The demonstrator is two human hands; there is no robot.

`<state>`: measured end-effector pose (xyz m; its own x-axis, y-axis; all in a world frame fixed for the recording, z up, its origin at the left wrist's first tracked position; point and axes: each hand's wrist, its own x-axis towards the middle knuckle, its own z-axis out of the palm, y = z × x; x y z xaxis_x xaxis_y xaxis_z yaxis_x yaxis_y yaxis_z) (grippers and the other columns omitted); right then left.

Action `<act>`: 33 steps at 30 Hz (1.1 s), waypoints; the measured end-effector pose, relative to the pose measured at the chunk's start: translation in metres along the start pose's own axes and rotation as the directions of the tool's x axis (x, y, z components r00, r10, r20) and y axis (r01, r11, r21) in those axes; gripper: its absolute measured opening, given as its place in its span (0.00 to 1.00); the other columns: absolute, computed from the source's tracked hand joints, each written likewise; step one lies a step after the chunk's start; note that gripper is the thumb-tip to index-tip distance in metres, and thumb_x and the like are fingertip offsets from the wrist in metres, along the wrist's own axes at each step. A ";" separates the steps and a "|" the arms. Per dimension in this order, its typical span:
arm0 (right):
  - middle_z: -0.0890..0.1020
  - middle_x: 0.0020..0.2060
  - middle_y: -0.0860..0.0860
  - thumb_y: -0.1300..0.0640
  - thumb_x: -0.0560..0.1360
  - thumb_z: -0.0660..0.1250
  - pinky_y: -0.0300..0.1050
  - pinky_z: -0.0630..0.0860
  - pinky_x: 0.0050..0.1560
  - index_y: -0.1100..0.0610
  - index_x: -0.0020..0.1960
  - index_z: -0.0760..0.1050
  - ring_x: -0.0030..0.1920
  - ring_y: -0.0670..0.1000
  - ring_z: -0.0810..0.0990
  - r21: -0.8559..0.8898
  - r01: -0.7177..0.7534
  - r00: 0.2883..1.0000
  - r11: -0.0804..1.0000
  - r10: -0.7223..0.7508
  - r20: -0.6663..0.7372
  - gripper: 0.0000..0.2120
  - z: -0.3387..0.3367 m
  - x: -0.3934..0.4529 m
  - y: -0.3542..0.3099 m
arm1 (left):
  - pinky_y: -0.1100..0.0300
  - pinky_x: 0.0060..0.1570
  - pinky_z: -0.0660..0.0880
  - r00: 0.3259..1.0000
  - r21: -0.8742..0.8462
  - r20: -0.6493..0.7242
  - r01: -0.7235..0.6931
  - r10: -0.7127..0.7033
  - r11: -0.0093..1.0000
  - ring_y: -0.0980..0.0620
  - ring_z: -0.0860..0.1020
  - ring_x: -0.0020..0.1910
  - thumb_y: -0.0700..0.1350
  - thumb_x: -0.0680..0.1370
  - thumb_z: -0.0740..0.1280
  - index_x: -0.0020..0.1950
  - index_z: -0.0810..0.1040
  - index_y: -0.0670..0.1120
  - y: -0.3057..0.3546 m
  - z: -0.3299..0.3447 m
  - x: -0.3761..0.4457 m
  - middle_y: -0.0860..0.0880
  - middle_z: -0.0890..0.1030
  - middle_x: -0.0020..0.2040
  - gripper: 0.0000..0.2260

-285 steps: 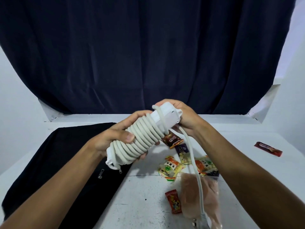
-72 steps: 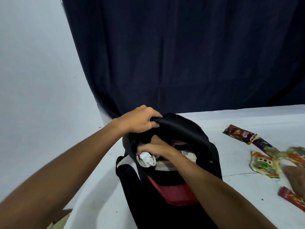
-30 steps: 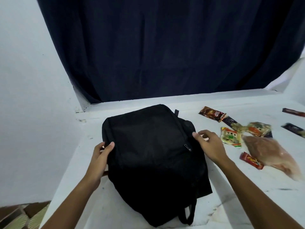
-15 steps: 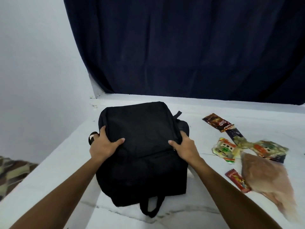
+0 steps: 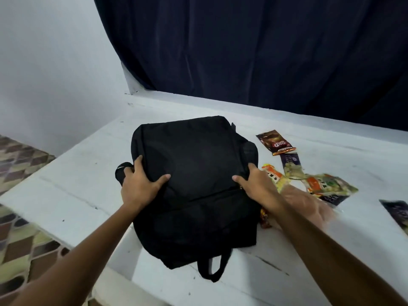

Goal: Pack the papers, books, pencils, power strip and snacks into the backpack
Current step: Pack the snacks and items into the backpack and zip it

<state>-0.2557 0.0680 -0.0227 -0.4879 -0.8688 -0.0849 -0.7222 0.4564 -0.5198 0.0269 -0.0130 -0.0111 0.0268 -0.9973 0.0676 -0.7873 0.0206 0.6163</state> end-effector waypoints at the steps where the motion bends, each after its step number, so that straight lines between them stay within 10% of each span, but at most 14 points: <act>1: 0.78 0.58 0.61 0.41 0.76 0.64 0.54 0.76 0.55 0.58 0.70 0.64 0.58 0.63 0.77 -0.031 0.010 1.000 0.999 -0.010 0.010 0.30 -0.003 -0.004 0.002 | 0.42 0.60 0.71 1.000 0.007 -0.005 -0.002 0.002 1.000 0.36 0.71 0.64 0.64 0.68 0.72 0.77 0.55 0.52 0.001 0.001 -0.006 0.39 0.64 0.70 0.44; 8: 0.77 0.58 0.58 0.31 0.75 0.54 0.52 0.72 0.51 0.56 0.65 0.67 0.58 0.60 0.76 -0.430 0.104 0.992 0.897 -0.062 0.112 0.32 -0.038 -0.020 -0.007 | 0.35 0.63 0.60 0.977 0.312 -0.110 -0.138 0.180 0.940 0.35 0.60 0.69 0.64 0.69 0.71 0.73 0.65 0.51 0.003 -0.001 -0.016 0.37 0.63 0.71 0.37; 12: 0.73 0.65 0.54 0.24 0.62 0.64 0.49 0.73 0.54 0.48 0.70 0.64 0.62 0.57 0.74 -0.460 0.167 0.933 0.872 0.011 0.359 0.44 -0.088 -0.029 -0.004 | 0.42 0.51 0.71 0.683 0.380 0.014 -0.679 0.730 0.628 0.39 0.74 0.55 0.59 0.68 0.68 0.53 0.81 0.49 0.011 0.001 -0.023 0.45 0.78 0.54 0.19; 15: 0.58 0.74 0.56 0.24 0.55 0.68 0.56 0.70 0.64 0.45 0.76 0.50 0.69 0.62 0.66 -0.635 0.200 0.837 0.746 0.207 0.507 0.57 -0.102 -0.048 0.003 | 0.52 0.43 0.70 0.524 0.276 0.273 -0.846 0.807 0.456 0.47 0.77 0.47 0.64 0.68 0.62 0.48 0.83 0.51 0.018 0.010 -0.027 0.51 0.78 0.46 0.21; 18: 0.43 0.77 0.57 0.28 0.63 0.68 0.62 0.57 0.72 0.45 0.78 0.42 0.76 0.63 0.51 -0.707 0.305 0.766 0.638 0.277 0.580 0.55 -0.094 -0.070 0.013 | 0.52 0.45 0.72 0.552 0.247 0.371 -0.834 0.747 0.493 0.48 0.76 0.49 0.67 0.67 0.63 0.51 0.82 0.52 0.019 0.017 -0.019 0.50 0.76 0.48 0.23; 27: 0.62 0.67 0.54 0.54 0.68 0.72 0.63 0.72 0.59 0.50 0.70 0.63 0.69 0.61 0.59 -0.759 0.508 0.770 0.407 0.181 0.612 0.34 -0.074 -0.072 0.028 | 0.56 0.55 0.71 0.585 0.037 0.533 -0.737 0.611 0.674 0.61 0.75 0.47 0.49 0.72 0.74 0.42 0.86 0.55 0.034 0.017 -0.007 0.64 0.79 0.42 0.01; 30: 0.63 0.68 0.54 0.59 0.66 0.72 0.49 0.78 0.45 0.47 0.71 0.60 0.61 0.57 0.72 -0.704 0.446 0.738 0.552 0.219 0.639 0.38 -0.095 -0.068 0.032 | 0.66 0.51 0.70 0.618 -0.039 0.602 -0.609 0.505 0.792 0.67 0.77 0.43 0.45 0.72 0.75 0.36 0.84 0.58 0.042 0.012 -0.006 0.67 0.81 0.36 0.07; 33: 0.72 0.63 0.49 0.58 0.63 0.71 0.52 0.80 0.51 0.39 0.66 0.64 0.57 0.54 0.76 -0.541 0.412 0.626 0.733 0.204 0.753 0.35 -0.133 -0.062 0.026 | 0.68 0.48 0.72 0.657 -0.078 0.627 -0.481 0.418 0.873 0.66 0.79 0.39 0.40 0.74 0.72 0.34 0.82 0.56 0.052 0.007 -0.004 0.60 0.83 0.35 0.12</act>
<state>-0.3098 0.1591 0.0819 -0.0835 -0.5952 -0.7992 -0.9958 0.0805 0.0440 -0.0185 -0.0083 0.0155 -0.6980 -0.6906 -0.1895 -0.6521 0.5035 0.5668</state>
